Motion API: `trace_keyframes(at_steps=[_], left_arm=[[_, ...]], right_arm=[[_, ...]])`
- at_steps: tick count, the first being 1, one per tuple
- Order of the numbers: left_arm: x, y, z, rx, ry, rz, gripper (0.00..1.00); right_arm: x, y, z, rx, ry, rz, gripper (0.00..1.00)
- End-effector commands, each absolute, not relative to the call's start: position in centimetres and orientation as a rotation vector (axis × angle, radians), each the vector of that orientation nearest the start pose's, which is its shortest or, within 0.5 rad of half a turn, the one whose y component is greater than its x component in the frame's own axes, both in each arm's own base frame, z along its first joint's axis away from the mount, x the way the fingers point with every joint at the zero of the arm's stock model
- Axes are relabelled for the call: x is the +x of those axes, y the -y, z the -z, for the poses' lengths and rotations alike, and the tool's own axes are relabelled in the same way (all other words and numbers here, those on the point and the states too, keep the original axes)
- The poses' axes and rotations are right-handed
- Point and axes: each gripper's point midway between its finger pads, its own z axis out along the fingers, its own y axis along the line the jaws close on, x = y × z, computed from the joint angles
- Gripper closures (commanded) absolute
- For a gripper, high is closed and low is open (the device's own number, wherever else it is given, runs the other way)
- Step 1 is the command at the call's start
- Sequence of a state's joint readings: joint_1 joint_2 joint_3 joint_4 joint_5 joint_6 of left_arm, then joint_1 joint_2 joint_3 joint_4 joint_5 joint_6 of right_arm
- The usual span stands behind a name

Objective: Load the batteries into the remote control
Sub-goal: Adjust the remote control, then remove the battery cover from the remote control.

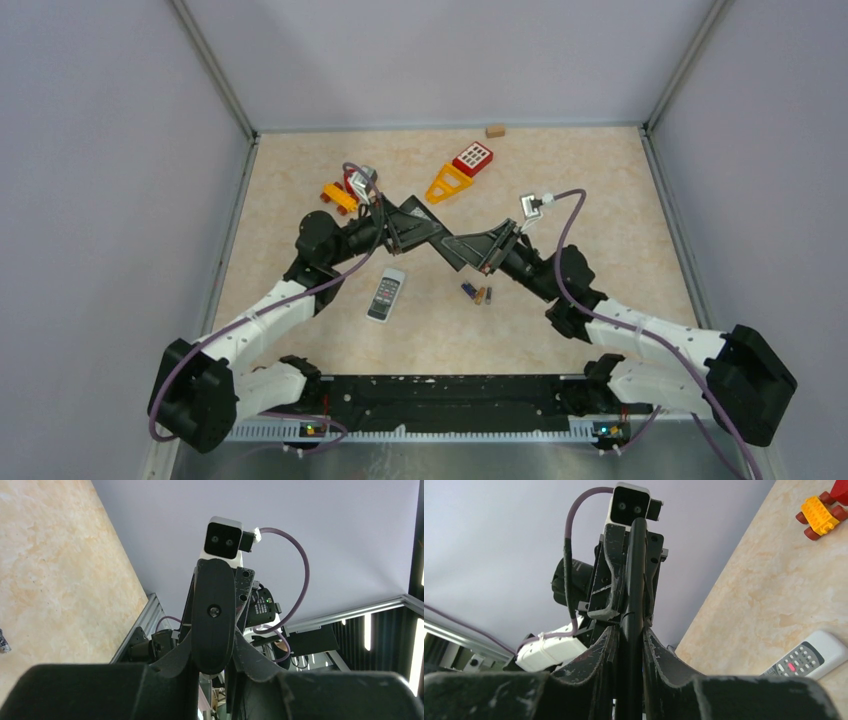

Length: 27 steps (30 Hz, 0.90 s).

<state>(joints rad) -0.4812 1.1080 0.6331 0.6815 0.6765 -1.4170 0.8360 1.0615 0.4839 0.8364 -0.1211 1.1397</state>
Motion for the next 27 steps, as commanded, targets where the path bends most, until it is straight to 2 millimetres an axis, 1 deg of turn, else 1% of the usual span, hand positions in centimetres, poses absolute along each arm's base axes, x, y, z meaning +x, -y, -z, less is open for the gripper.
trace_keyframes(at_steps=[1,4,7,10,12,14,17,20,24,25,26,27], left_arm=[[22.9,26.5,-38.2,-0.071,-1.546,1.992,1.00],[22.9,26.5,-38.4,-0.072,-1.541,1.992,1.00],[23.0,26.5,-38.3,-0.074,-1.541,1.988,1.00],[23.4,26.6,-37.6,-0.072,-1.555,1.960,1.00],[23.7,26.7,-37.0,-0.076,-1.567,1.934,1.00],[24.1,26.7,-36.3,-0.078,-1.578,1.905,1.00],[24.5,26.7,-35.5,-0.077,-1.601,1.861,1.00],[25.1,26.7,-34.6,-0.070,-1.622,1.794,1.00],[25.8,26.5,-33.9,-0.059,-1.657,1.698,1.00],[25.9,26.5,-33.9,-0.053,-1.658,1.682,1.00],[26.0,26.5,-33.7,-0.049,-1.664,1.669,1.00],[26.1,26.5,-33.6,-0.050,-1.669,1.661,1.00]], right_arm=[[19.2,-30.9,-30.6,-0.039,-1.508,-1.669,0.82],[19.1,-31.2,-30.7,-0.056,-1.514,-1.674,0.84],[19.6,-31.5,-30.3,-0.010,-1.549,-1.683,0.83],[21.3,-31.5,-28.1,0.173,-1.674,-1.655,0.59],[21.8,-31.5,-27.2,0.251,-1.700,-1.663,0.47],[22.1,-31.4,-26.7,0.319,-1.714,-1.679,0.39],[22.2,-31.4,-26.6,0.356,-1.721,-1.701,0.37],[22.1,-31.1,-26.7,0.381,-1.727,-1.702,0.36],[22.1,-30.4,-26.3,0.428,-1.751,-1.674,0.40],[22.1,-30.2,-26.4,0.433,-1.760,-1.665,0.40],[22.0,-30.1,-25.9,0.446,-1.795,-1.644,0.40],[21.9,-30.1,-26.0,0.447,-1.802,-1.641,0.40]])
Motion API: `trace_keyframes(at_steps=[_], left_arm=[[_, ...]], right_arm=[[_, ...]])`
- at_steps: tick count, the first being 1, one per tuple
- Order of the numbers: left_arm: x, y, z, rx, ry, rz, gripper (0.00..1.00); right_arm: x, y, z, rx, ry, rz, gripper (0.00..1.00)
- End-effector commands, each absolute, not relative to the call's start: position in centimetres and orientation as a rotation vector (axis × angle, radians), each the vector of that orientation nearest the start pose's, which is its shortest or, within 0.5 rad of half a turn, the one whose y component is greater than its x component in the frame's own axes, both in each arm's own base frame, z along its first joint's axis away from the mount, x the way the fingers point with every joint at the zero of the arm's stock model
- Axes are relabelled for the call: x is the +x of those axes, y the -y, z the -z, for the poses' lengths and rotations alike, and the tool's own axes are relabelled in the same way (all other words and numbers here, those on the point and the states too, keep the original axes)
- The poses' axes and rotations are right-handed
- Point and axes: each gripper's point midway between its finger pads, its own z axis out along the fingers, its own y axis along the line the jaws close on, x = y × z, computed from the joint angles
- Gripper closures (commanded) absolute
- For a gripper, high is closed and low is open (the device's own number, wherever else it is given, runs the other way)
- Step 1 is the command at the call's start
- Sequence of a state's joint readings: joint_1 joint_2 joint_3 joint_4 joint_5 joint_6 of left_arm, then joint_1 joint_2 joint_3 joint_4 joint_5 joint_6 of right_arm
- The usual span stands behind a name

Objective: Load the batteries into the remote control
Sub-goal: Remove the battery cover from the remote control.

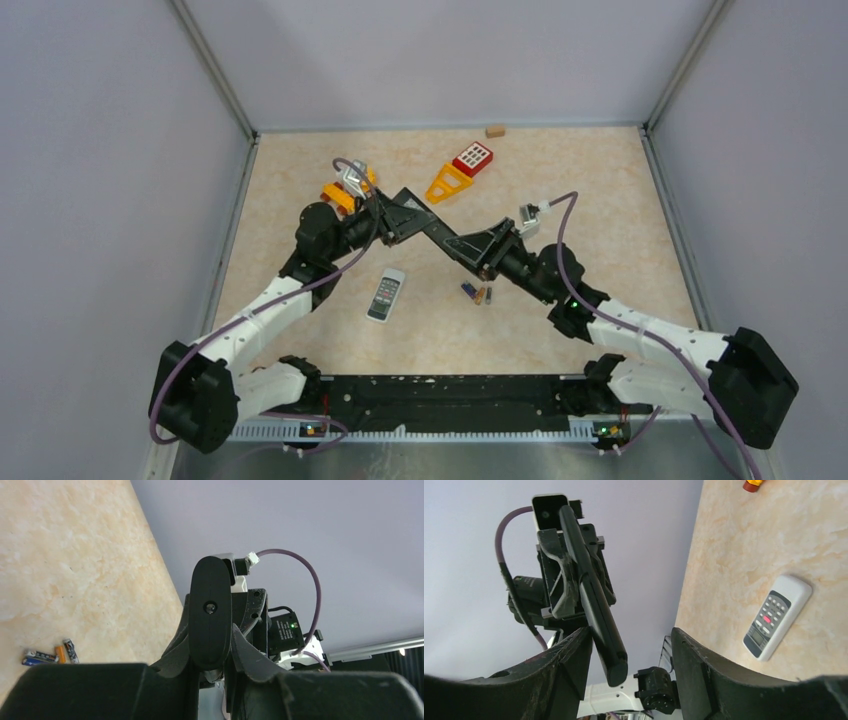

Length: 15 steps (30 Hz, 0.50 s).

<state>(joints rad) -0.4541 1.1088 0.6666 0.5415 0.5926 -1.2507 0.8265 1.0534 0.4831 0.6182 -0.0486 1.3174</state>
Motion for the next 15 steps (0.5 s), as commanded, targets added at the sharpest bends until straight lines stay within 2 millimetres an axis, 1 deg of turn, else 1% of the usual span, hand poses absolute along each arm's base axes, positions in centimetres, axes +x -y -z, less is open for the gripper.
trace_keyframes(at_steps=[1,5,10,15], left_arm=[[26.2,26.5,-33.5,-0.046,-1.672,1.654,1.00],[26.4,26.7,-33.2,-0.014,-1.684,1.628,1.00],[26.4,26.8,-33.2,0.005,-1.696,1.615,1.00],[26.3,27.0,-32.9,0.005,-1.717,1.628,1.00]], right_arm=[[21.8,-30.0,-26.1,0.446,-1.806,-1.642,0.40],[21.5,-29.9,-26.5,0.448,-1.820,-1.654,0.40],[21.3,-29.8,-27.4,0.426,-1.773,-1.684,0.49],[21.2,-29.9,-28.2,0.391,-1.714,-1.715,0.53]])
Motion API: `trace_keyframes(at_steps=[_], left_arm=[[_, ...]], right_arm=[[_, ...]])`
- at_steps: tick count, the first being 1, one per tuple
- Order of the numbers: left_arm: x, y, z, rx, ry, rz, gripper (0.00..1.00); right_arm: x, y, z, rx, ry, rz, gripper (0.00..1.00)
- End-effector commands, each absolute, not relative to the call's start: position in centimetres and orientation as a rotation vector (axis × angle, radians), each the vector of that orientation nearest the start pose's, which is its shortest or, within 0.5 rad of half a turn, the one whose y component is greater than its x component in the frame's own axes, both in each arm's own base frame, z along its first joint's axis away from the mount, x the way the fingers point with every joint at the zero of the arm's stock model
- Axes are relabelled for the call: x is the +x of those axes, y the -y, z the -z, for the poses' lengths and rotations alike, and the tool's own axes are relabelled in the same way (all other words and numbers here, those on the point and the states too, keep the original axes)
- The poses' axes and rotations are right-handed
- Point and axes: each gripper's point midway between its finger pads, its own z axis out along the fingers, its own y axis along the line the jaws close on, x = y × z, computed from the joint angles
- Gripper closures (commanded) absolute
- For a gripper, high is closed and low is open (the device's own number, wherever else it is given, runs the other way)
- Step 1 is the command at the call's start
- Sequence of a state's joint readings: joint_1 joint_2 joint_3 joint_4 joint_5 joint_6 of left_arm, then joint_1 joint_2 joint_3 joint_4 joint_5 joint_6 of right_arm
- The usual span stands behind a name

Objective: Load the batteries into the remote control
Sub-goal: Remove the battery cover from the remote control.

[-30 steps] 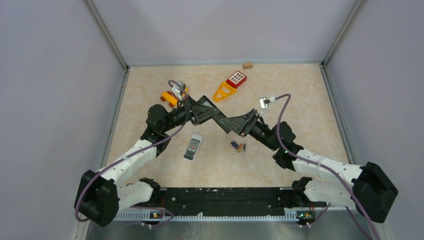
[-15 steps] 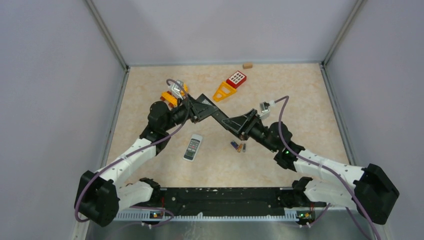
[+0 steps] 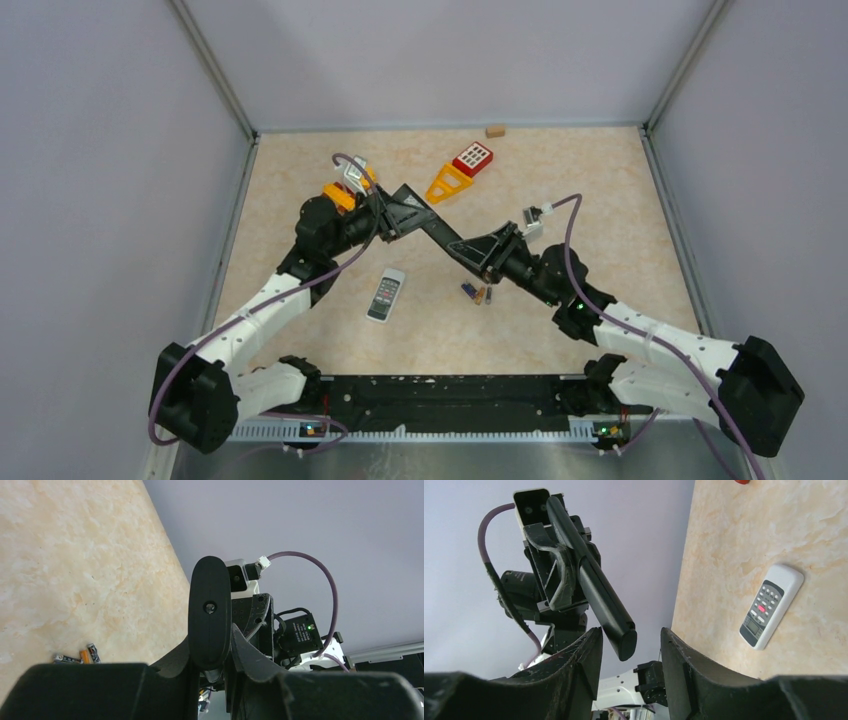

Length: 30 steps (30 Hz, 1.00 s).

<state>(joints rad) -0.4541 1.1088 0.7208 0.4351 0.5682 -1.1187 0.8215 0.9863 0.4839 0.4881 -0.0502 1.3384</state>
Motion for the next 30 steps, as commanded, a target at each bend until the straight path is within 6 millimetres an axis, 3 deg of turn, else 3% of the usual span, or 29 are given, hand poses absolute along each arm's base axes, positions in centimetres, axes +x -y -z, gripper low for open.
trace_keyframes(at_steps=[1,4,7,16,27,30], left_arm=[[26.3,27.0,-32.9,0.007,-1.717,1.629,1.00],[26.3,27.0,-32.8,0.010,-1.721,1.627,1.00],[26.2,27.0,-32.8,0.025,-1.723,1.623,1.00],[27.1,26.5,-31.0,0.073,-1.739,1.474,1.00],[27.6,26.5,-29.7,0.074,-1.767,1.440,1.00],[27.5,26.5,-29.6,0.077,-1.769,1.442,1.00]], right_arm=[[21.2,-29.9,-28.3,0.389,-1.711,-1.720,0.57],[21.2,-30.0,-28.7,0.369,-1.704,-1.719,0.67],[21.2,-30.0,-28.7,0.356,-1.731,-1.689,0.70],[21.2,-30.1,-28.0,0.362,-1.842,-1.609,0.71],[21.1,-30.6,-27.7,0.395,-1.869,-1.647,0.73],[21.2,-30.5,-28.0,0.397,-1.831,-1.674,0.78]])
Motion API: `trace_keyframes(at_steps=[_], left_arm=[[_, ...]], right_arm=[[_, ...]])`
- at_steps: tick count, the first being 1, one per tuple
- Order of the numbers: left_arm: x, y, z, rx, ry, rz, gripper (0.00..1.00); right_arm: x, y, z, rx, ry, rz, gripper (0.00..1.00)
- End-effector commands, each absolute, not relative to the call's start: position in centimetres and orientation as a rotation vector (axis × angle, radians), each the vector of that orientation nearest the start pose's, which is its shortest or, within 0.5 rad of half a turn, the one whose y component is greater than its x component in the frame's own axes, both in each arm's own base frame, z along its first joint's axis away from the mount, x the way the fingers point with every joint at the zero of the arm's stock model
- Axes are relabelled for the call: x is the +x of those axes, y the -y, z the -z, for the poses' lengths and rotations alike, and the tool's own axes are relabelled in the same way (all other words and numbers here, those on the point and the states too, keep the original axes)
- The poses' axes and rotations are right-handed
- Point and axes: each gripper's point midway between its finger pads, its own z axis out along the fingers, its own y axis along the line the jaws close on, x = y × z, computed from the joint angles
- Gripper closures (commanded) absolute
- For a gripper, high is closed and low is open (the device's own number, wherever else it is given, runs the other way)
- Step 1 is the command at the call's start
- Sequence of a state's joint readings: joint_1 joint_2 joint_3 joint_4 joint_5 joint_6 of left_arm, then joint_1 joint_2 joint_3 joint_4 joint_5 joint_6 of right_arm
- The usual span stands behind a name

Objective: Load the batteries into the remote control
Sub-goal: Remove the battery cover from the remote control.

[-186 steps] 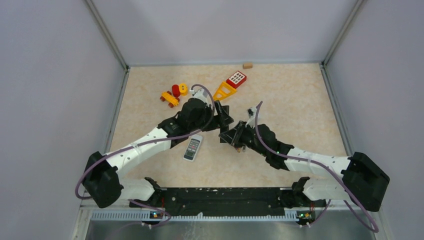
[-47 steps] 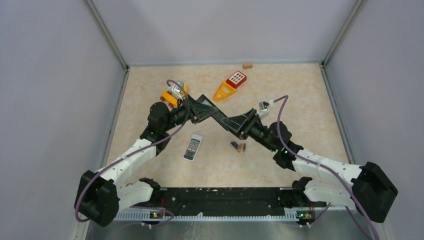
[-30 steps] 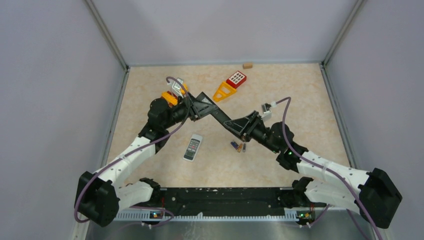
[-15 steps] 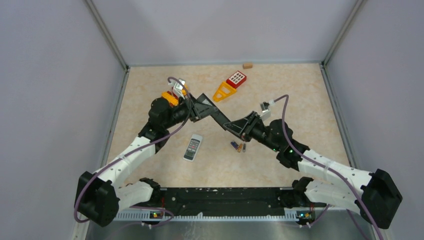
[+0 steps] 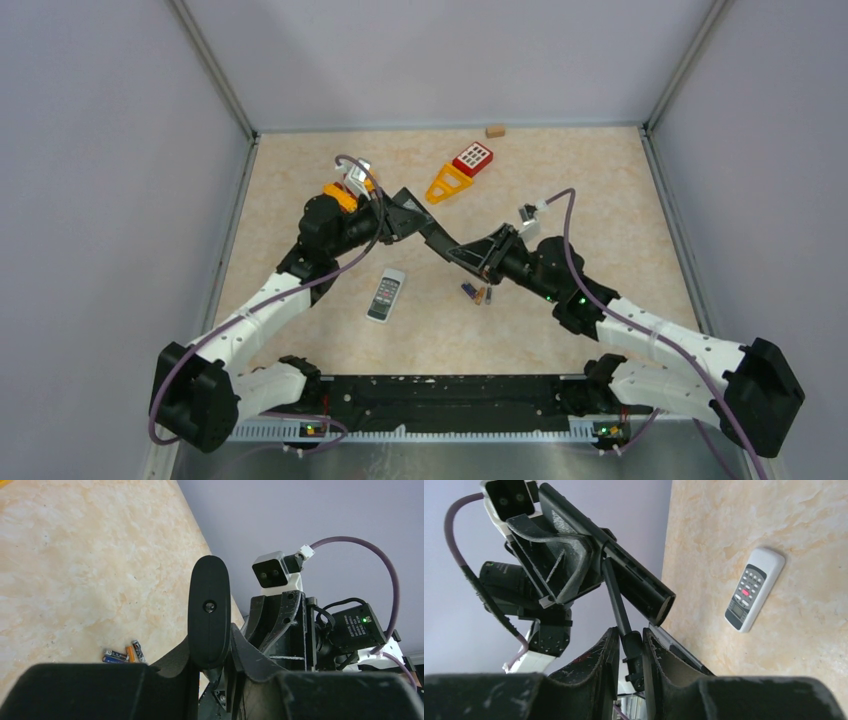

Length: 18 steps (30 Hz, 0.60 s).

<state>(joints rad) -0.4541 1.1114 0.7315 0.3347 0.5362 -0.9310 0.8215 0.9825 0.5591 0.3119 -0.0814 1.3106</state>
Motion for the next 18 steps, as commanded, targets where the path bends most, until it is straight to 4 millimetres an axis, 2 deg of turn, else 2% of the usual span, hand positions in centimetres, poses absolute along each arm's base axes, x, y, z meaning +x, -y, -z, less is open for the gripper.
trace_keyframes(at_steps=[1,3,8,12,15,18], left_arm=[[27.5,26.5,-29.6,0.080,-1.769,1.441,1.00],[27.5,26.4,-29.5,0.083,-1.771,1.432,1.00],[27.8,26.1,-29.0,0.087,-1.785,1.383,1.00],[28.3,25.5,-28.1,0.071,-1.804,1.316,1.00],[28.9,24.7,-27.2,0.052,-1.827,1.229,1.00],[29.2,23.9,-26.8,0.042,-1.833,1.160,1.00]], right_arm=[[21.1,-30.5,-28.3,0.395,-1.813,-1.689,0.80],[21.2,-30.5,-28.8,0.382,-1.778,-1.703,0.83],[21.2,-30.2,-30.3,0.353,-1.696,-1.727,0.99],[21.4,-29.7,-30.7,0.345,-1.674,-1.693,1.00],[22.1,-28.4,-29.5,0.381,-1.710,-1.565,1.00],[23.4,-25.8,-26.5,0.473,-1.775,-1.366,1.00]])
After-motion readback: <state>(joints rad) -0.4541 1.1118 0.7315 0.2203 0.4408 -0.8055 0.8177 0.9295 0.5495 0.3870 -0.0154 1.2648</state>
